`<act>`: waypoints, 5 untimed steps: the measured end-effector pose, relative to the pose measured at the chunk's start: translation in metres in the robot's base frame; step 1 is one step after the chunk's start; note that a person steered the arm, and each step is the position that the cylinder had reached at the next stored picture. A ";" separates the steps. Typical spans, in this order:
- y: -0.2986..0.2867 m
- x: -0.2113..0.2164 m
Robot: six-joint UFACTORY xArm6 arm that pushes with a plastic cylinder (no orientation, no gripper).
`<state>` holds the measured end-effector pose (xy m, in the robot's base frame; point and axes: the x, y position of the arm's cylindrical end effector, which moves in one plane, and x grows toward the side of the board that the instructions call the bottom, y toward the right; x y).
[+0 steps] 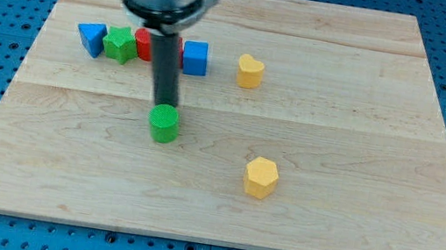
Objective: Move the green circle into the hexagon
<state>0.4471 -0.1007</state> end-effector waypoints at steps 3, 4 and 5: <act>0.051 0.062; 0.055 0.028; 0.108 0.030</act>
<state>0.4767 0.0074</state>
